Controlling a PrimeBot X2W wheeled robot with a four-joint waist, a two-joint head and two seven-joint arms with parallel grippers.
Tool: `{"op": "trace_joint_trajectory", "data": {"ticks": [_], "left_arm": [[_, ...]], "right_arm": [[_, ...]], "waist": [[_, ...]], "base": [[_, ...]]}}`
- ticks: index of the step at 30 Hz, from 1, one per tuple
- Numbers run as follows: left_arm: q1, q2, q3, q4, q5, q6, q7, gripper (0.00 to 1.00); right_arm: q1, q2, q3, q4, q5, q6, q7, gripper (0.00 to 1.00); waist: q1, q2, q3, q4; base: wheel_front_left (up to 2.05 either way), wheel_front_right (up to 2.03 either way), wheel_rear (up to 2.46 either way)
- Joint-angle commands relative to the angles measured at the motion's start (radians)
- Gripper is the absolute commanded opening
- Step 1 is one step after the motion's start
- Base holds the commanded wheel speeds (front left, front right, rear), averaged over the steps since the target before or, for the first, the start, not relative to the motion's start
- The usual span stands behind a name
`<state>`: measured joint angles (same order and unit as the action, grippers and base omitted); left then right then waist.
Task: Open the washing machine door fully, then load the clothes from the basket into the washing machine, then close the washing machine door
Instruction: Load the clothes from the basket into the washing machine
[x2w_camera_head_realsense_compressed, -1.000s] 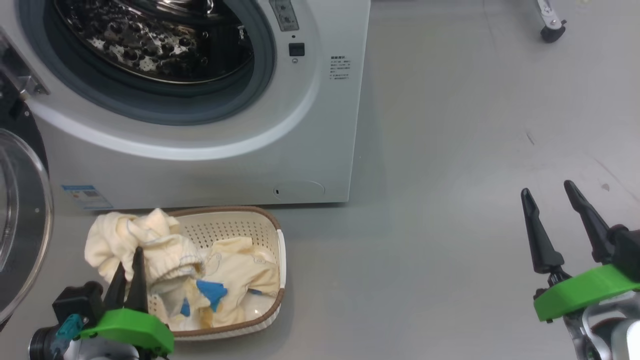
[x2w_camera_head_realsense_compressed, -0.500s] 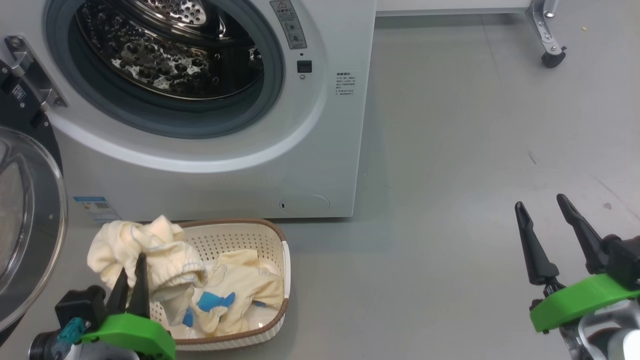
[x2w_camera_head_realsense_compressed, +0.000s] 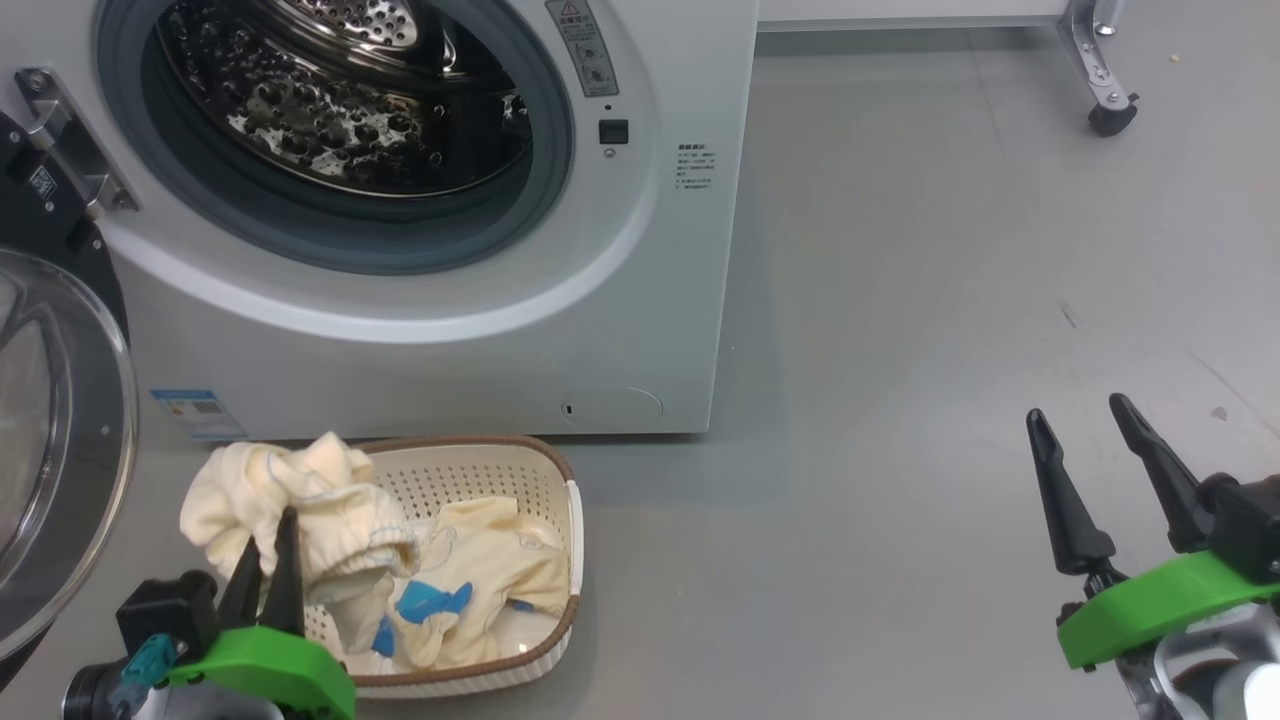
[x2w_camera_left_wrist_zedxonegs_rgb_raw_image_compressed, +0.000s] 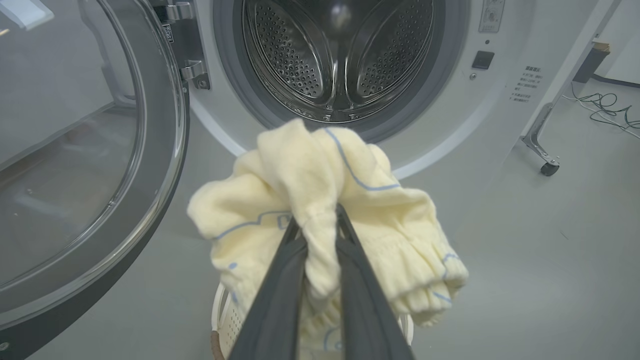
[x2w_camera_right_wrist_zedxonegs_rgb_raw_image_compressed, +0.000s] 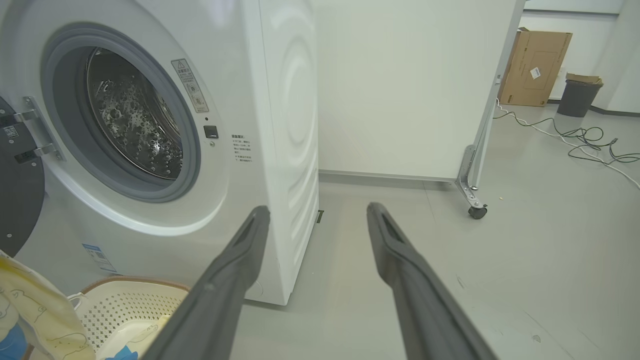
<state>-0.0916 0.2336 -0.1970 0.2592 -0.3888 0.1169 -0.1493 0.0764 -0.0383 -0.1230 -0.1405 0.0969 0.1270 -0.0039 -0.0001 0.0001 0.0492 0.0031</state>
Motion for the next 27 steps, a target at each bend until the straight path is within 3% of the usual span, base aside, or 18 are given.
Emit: {"op": "trace_joint_trajectory", "data": {"ticks": [1, 11, 22, 24, 25, 27], "left_arm": [[-0.022, 0.030, 0.040, -0.038, -0.005, 0.008, -0.008, 0.00], [-0.057, 0.029, 0.038, -0.022, -0.021, 0.005, -0.003, 0.00], [-0.254, 0.072, 0.046, 0.042, -0.080, -0.054, 0.127, 0.00], [-0.318, 0.082, 0.050, 0.062, -0.102, -0.074, 0.170, 0.00], [-0.686, 0.162, 0.058, 0.195, -0.147, -0.148, 0.346, 0.00], [-0.758, 0.181, 0.060, 0.227, -0.150, -0.158, 0.373, 0.00]], "right_arm": [[-0.032, -0.012, 0.023, -0.036, 0.005, 0.004, 0.001, 1.00], [-0.042, -0.012, 0.033, -0.039, 0.006, 0.004, 0.002, 1.00], [-0.102, -0.012, 0.057, -0.043, 0.019, 0.004, -0.015, 1.00], [-0.117, -0.012, 0.056, -0.042, 0.022, 0.004, -0.024, 1.00], [-0.198, -0.012, 0.091, -0.005, 0.052, 0.004, -0.083, 1.00], [-0.213, -0.012, 0.101, 0.007, 0.059, 0.004, -0.097, 1.00]], "waist": [[0.0001, -0.0001, 0.001, 0.000], [0.0001, -0.0001, 0.028, -0.003], [0.0001, -0.0001, 0.175, -0.062], [0.0001, -0.0001, 0.213, -0.074], [0.0001, -0.0001, 0.395, -0.152], [0.0001, -0.0001, 0.427, -0.168]], "base": [[0.00, 0.00, 0.00], [0.00, 0.00, 0.00], [0.00, 0.00, 0.00], [0.00, 0.00, 0.00], [0.00, 0.00, 0.00], [0.00, 0.00, 0.00]]}}
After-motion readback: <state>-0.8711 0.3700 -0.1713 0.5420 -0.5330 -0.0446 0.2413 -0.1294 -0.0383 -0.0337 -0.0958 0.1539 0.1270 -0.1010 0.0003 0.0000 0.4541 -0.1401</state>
